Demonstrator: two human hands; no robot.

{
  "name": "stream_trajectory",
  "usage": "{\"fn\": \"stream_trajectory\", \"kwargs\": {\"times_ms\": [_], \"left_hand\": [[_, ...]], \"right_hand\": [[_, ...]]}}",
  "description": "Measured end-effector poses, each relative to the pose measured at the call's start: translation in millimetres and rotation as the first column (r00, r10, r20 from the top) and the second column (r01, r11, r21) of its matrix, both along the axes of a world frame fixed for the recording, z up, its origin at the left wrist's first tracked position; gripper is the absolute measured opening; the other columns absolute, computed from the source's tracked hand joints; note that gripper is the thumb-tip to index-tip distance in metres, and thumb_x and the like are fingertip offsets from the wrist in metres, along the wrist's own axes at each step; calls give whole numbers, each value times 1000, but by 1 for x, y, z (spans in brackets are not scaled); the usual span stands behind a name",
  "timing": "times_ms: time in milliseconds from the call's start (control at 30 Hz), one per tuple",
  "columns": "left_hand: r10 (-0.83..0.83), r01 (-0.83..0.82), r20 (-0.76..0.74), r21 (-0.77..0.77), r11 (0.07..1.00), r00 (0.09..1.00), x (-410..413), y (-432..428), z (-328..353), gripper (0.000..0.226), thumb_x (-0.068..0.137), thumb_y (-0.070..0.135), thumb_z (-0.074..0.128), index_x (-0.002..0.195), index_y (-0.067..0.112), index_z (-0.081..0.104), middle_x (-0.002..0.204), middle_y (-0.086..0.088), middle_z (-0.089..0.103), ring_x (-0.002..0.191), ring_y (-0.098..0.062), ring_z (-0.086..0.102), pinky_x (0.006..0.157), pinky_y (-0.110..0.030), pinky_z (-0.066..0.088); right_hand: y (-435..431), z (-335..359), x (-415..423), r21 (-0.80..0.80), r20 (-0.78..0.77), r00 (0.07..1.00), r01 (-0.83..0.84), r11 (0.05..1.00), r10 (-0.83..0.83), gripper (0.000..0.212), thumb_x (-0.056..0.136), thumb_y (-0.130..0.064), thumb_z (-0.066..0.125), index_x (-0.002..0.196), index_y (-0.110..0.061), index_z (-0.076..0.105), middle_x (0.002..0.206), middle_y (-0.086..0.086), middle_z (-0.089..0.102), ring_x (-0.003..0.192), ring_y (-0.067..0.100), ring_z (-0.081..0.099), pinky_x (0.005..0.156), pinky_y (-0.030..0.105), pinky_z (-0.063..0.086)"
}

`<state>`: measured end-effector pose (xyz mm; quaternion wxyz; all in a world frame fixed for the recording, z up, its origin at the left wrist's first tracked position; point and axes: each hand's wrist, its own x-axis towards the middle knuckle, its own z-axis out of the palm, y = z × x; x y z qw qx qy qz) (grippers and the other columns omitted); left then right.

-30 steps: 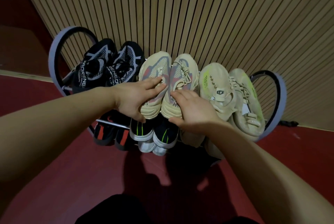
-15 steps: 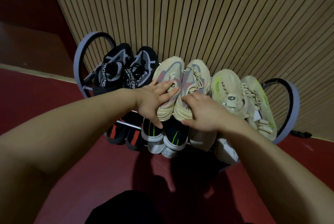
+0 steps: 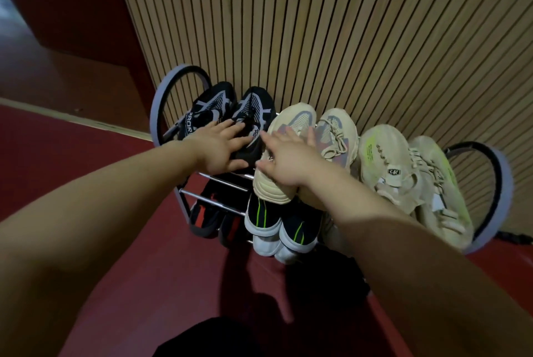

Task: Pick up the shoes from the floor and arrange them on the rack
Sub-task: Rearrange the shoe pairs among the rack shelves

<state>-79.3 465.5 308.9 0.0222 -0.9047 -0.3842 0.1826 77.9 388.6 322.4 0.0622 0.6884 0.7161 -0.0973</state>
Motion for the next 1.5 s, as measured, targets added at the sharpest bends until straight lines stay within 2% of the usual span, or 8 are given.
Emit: {"fn": "stream_trajectory", "kwargs": {"times_ms": [167, 367, 667, 933, 1100, 1267, 1433, 1500], "left_hand": [[-90, 90, -14, -12, 996, 996, -7, 12, -4, 67, 94, 56, 28, 151, 26, 7, 159, -1, 8, 146, -26, -1, 119, -41, 10], [-91, 90, 16, 54, 995, 996, -7, 5, -9, 68, 95, 54, 26, 151, 22, 4, 159, -4, 7, 146, -27, -2, 119, -40, 3], [128, -186, 320, 157, 970, 939, -14, -37, -30, 79, 93, 52, 38, 151, 12, 2, 159, -14, -3, 146, -28, -9, 116, -38, -9], [185, -220, 415, 37, 975, 891, -42, -103, -105, 84, 92, 42, 51, 150, 11, 0, 157, -17, -6, 145, -32, -10, 116, -39, -8], [342, -299, 328, -175, 938, 881, -14, -101, -140, 89, 91, 52, 46, 149, 15, -9, 158, -15, -9, 145, -31, -14, 116, -41, -6], [430, -301, 444, -334, 894, 786, 30, -100, -158, 107, 81, 59, 59, 149, 18, -13, 158, -17, -4, 145, -33, -8, 116, -44, -2], [451, -299, 532, -350, 888, 717, 45, -83, -180, 116, 74, 60, 65, 149, 18, -13, 157, -19, -1, 145, -33, -3, 117, -44, 2], [454, -288, 571, -361, 887, 683, 41, -80, -190, 114, 75, 60, 64, 150, 17, -9, 157, -19, 2, 145, -32, 1, 118, -43, 5]], "right_hand": [[21, -20, -25, -158, 47, 999, 17, 987, -9, 78, 94, -57, 35, 151, -25, -8, 159, 7, -14, 145, 29, -15, 111, 57, -14], [12, -27, -17, -17, -18, 1000, 18, 1000, -18, 80, 92, -62, 35, 152, -25, -2, 160, 6, -6, 146, 26, -10, 113, 53, -13], [-27, -23, 6, 66, -8, 1000, 8, 998, -7, 77, 92, -65, 23, 152, -21, 4, 160, 9, -6, 146, 26, -11, 114, 51, -14], [-101, -92, 13, 452, 125, 953, -303, 839, 277, 76, 87, -51, 55, 149, -20, 24, 157, 18, 12, 145, 36, 2, 111, 51, -16], [-126, -142, 25, 427, 200, 926, -376, 822, 319, 79, 67, -43, 75, 138, -18, 48, 147, 19, 38, 138, 40, 29, 111, 63, 12], [-135, -159, 45, 255, 158, 986, -97, 962, 57, 79, 61, -52, 73, 132, -20, 56, 137, 20, 50, 126, 43, 47, 102, 64, 21], [-121, -169, 61, 165, 111, 975, 175, 971, -195, 92, 85, -58, 53, 151, -29, -3, 155, 13, 19, 145, 29, 9, 115, 48, -5], [-117, -178, 57, 142, 53, 958, 271, 952, -280, 94, 84, -62, 50, 151, -27, -5, 151, 12, 25, 145, 27, 9, 114, 49, -6]]}}
